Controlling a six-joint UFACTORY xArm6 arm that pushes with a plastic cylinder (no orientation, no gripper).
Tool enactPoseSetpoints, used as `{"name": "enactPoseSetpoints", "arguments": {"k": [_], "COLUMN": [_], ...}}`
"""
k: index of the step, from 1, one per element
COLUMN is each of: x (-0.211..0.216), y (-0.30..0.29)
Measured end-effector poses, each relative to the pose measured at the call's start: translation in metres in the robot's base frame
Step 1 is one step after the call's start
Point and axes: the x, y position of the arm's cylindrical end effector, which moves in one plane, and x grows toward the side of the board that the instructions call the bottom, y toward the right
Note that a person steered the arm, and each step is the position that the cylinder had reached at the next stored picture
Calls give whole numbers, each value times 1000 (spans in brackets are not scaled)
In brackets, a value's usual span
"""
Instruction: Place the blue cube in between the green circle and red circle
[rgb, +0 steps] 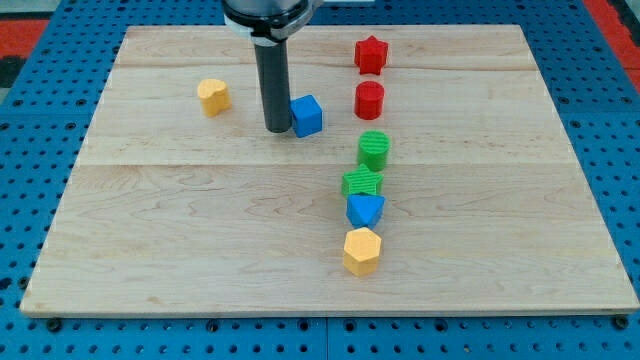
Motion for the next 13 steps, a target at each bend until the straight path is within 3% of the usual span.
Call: {"name": "enactPoseSetpoints", "arguments": {"k": [1, 3, 4, 5, 8, 11, 13], "x": [-29, -6, -1, 29, 1, -27, -21], "y": [-12, 46, 3, 14, 62, 65, 81]}}
